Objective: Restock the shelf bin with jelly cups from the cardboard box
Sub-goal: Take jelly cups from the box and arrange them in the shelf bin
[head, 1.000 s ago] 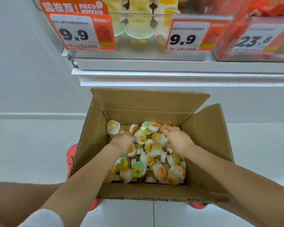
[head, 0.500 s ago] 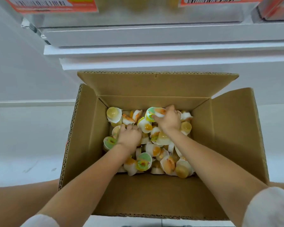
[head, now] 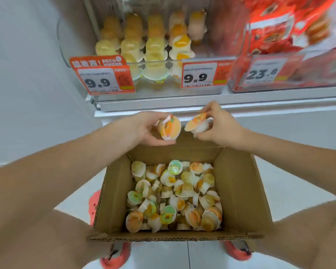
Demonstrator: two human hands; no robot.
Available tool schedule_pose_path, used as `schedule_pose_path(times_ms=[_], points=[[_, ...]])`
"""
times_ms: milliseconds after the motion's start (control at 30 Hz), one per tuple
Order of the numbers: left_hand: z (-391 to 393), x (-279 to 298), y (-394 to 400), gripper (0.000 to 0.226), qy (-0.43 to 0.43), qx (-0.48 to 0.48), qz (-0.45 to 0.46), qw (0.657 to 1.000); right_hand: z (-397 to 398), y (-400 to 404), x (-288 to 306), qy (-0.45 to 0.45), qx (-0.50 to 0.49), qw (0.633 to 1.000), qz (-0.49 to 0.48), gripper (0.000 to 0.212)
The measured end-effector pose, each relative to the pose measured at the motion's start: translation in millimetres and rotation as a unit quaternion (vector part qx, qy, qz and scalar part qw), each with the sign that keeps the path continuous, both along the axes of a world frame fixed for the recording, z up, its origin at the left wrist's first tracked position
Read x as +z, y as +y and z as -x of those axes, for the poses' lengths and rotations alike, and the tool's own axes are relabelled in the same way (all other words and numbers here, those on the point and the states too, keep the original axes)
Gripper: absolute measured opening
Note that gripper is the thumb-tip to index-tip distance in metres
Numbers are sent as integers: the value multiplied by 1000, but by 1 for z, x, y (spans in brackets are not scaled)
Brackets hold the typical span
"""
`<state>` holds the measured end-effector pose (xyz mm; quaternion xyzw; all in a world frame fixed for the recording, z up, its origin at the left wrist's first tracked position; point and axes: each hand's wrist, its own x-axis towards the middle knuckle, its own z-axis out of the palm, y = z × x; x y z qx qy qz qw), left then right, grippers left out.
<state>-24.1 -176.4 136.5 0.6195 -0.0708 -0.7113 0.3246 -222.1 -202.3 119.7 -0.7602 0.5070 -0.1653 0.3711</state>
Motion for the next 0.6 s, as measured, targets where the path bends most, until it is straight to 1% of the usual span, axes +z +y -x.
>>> schedule_pose_path(times_ms=[100,133,200,300,400,500,600], points=[[6,54,14,27,31,26,27,999,8,11,57,-53,29,997,41,57],[9,63,18,30,39,27,37,998,9,16,70,-70,41,995,53,54],[18,71,29,37,89,26,61,994,7,27,87,-97,69,990,70,50],[29,68,39,44,147,37,127,980,-2,32,94,-102,109,985,81,52],[26,68,44,43,174,60,176,967,-8,29,90,-122,113,982,91,52],[15,72,44,46,213,21,224,951,-10,23,89,-169,94,979,60,46],[7,73,43,55,234,-16,259,937,-14,21,88,-202,99,974,34,46]])
